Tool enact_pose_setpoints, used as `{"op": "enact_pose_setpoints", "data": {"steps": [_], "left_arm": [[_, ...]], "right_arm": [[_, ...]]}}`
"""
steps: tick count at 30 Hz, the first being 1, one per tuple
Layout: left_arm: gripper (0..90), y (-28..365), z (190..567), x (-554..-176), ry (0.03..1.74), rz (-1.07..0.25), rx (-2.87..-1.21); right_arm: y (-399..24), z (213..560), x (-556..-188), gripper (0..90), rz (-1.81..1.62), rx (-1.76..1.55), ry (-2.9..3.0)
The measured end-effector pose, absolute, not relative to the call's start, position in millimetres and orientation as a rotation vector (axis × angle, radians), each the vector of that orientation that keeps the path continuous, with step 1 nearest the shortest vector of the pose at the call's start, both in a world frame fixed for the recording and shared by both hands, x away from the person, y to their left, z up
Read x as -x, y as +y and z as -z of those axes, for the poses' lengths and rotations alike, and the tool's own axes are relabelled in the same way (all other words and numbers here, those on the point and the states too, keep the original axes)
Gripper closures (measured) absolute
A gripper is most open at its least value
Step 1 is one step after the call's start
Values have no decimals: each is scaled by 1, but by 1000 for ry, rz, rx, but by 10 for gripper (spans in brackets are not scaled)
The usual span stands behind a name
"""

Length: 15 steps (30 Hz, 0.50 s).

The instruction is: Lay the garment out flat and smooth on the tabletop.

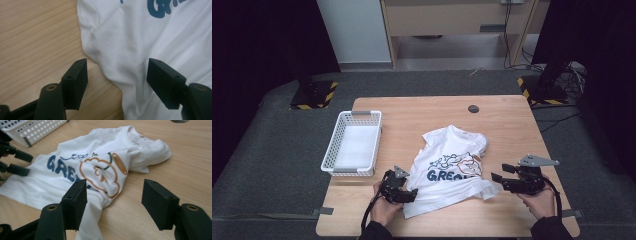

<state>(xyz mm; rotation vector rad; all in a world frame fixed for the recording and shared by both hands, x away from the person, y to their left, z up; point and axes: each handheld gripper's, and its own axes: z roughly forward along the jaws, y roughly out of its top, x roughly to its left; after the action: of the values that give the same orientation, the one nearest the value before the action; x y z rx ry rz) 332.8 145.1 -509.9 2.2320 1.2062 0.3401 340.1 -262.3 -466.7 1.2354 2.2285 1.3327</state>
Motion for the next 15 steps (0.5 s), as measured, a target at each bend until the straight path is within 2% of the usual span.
{"op": "enact_pose_setpoints", "data": {"steps": [6, 15], "left_arm": [[263, 140, 516, -333, 1181, -385, -2294], [196, 143, 520, -330, 1177, -390, -2271]], "right_arm": [[-266, 466, -355, 306, -1311, -1298, 2112], [-271, 459, -394, 287, -1292, -1396, 1959]]}}
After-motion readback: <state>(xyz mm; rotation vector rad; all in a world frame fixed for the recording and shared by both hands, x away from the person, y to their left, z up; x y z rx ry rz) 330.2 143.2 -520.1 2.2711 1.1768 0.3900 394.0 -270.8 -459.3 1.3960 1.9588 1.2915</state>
